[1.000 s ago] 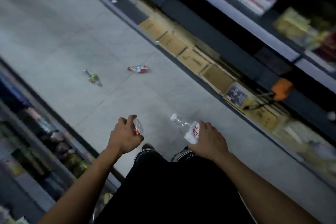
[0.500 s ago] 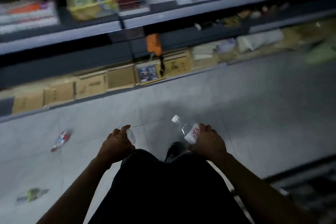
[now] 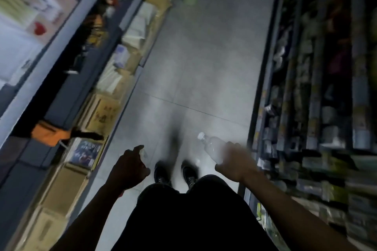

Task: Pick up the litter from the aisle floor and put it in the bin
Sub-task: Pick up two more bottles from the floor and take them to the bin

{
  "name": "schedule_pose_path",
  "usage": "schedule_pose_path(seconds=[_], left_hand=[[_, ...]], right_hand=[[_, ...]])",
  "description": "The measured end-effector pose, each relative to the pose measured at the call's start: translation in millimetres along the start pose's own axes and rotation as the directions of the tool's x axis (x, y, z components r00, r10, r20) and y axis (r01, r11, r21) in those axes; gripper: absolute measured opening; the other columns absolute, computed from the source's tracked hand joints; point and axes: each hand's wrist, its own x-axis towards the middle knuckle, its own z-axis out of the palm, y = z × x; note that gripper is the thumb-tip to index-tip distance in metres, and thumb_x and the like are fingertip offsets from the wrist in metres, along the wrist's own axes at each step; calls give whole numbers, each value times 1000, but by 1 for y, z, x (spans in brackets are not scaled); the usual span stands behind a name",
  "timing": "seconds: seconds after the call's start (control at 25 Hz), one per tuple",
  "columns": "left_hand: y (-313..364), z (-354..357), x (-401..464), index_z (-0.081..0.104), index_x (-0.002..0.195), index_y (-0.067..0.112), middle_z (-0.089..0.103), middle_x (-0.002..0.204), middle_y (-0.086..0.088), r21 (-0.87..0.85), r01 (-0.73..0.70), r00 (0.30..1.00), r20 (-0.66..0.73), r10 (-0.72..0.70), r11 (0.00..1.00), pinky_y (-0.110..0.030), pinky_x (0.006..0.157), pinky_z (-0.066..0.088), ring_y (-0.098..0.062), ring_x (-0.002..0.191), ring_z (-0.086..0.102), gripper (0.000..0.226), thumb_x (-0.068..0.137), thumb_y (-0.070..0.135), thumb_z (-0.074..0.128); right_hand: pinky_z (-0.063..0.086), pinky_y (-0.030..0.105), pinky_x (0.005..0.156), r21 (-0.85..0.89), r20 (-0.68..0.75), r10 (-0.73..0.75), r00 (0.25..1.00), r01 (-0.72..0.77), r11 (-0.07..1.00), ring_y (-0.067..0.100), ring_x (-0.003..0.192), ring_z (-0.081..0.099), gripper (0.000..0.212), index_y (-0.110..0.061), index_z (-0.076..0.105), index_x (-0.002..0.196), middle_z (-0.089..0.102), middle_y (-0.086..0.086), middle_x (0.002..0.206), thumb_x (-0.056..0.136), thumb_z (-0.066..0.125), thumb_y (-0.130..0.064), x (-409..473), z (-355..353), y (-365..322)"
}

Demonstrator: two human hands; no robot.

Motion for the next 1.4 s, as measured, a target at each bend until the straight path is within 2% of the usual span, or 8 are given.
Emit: schedule_pose_path(seconds=[0.16,0.48,0.6,0.72,0.92,1.08,1.28,1.4], left_hand=[[35,-19,34,31,154,29,55,127,-12,159,-178,982,84,167,971,-42,97,49,-34,119,57,98,68,43,77],[141,-14,94,30,150,31,55,136,-11,326,-333,939,203,279,885,-53,101,49,-36,125,54,97,62,53,66],[166,-10,108,30,151,30,53,137,-12,357,-291,951,207,229,888,-54,101,49,-36,125,53,96,65,51,68],[174,-13,120,32,150,31,54,134,-11,302,-210,967,202,152,930,-52,101,49,-34,122,55,98,61,53,67],[177,-44,137,46,140,24,58,116,-11,182,-83,988,141,57,980,-39,89,46,-34,116,55,83,62,42,69],[185,-87,182,39,148,29,54,126,-16,102,60,992,107,-71,993,-41,92,48,-35,118,55,95,61,35,76],[239,-159,266,38,150,23,54,133,-17,83,6,993,113,-15,997,-38,90,49,-34,118,57,91,69,28,80],[287,-205,313,39,149,23,57,131,-18,126,-98,991,102,85,987,-42,95,51,-36,119,58,93,67,35,79]], right_hand=[[49,39,95,134,-5,163,987,-161,978,31,117,57,80,-16,41,133,53,8,127,69,66,-57,-16,10,19],[49,38,96,277,32,333,942,-328,903,31,117,58,86,-14,38,137,53,10,130,71,68,-61,-11,10,77],[48,38,99,281,44,306,951,-306,910,32,119,57,86,-13,38,136,53,12,131,72,68,-62,14,-7,95],[51,40,96,271,16,232,973,-228,935,34,115,59,87,-13,40,131,56,12,127,68,67,-67,52,-35,104],[51,41,88,239,-65,114,991,-95,966,34,112,58,86,-15,40,133,54,10,124,69,68,-66,128,-113,89],[51,43,91,188,-130,20,991,5,982,35,112,58,90,-14,41,134,54,11,123,68,68,-69,201,-183,57],[51,43,90,176,-140,94,986,-69,982,36,112,58,84,-16,40,131,53,10,123,67,68,-61,270,-260,25],[51,43,92,200,-95,138,986,-117,973,36,114,58,82,-17,39,131,53,11,125,67,69,-58,295,-289,23]])
